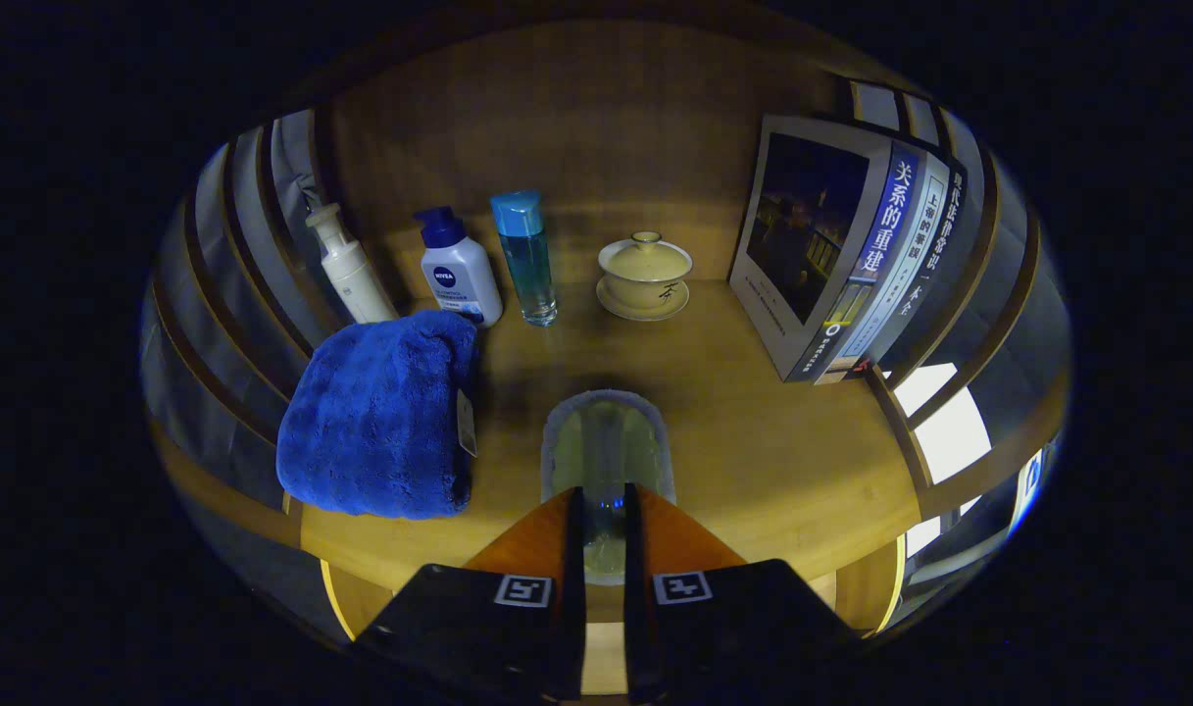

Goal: Pull open the drawer, take out the items inside it, and place them on the countertop above the cabinet.

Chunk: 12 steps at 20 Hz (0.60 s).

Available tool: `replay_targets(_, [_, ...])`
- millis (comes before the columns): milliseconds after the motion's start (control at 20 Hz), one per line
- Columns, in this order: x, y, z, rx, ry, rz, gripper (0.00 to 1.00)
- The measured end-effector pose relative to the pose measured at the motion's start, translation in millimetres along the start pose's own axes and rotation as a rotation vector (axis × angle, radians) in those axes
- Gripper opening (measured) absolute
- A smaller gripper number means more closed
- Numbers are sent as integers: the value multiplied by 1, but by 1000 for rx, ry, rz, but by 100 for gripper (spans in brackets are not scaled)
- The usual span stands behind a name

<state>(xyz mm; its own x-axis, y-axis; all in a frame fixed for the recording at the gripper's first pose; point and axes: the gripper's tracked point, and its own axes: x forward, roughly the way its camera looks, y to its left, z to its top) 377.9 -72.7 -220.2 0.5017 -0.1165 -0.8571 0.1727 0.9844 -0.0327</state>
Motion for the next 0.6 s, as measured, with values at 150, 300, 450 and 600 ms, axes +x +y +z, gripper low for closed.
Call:
replay_targets(150, [1, -2, -2, 2, 2, -1, 31])
replay_targets(300, [-3, 1, -1, 4, -11, 11, 55])
replay_targets(450, [-9, 2, 2, 1, -32, 20, 72])
replay_targets(600, [-19, -2, 3, -8, -56, 5, 81])
